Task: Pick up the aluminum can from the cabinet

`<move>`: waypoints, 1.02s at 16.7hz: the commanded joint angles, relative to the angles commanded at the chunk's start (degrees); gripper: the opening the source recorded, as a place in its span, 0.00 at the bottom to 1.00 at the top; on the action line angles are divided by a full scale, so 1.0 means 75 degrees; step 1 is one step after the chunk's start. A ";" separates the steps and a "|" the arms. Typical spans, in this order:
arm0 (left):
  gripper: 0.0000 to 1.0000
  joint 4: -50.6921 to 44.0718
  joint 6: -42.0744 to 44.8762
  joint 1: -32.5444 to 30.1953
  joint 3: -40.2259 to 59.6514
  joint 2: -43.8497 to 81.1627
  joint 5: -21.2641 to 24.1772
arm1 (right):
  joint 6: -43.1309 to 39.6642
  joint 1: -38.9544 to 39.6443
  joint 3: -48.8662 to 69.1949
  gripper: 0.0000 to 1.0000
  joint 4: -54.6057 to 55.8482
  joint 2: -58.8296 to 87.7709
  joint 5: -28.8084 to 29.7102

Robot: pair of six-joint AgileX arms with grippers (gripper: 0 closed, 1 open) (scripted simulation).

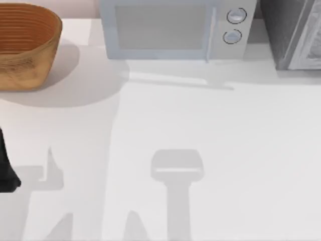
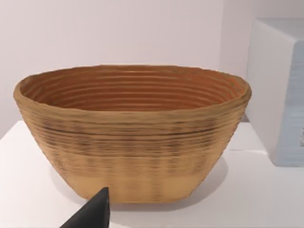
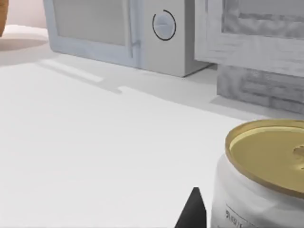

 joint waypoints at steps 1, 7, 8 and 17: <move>1.00 0.0000 0.0000 0.0000 0.0000 0.0000 0.0000 | 0.0000 0.0000 0.0000 0.08 0.0000 0.0000 0.0000; 1.00 0.0000 0.0000 0.0000 0.0000 0.0000 0.0000 | 0.0000 0.0000 0.0000 0.53 0.0000 0.0000 0.0000; 1.00 0.0000 0.0000 0.0000 0.0000 0.0000 0.0000 | 0.0000 0.0000 0.0000 0.60 0.0000 0.0000 0.0000; 1.00 0.0000 0.0000 0.0000 0.0000 0.0000 0.0000 | 0.0000 0.0000 0.0000 1.00 0.0000 0.0000 0.0000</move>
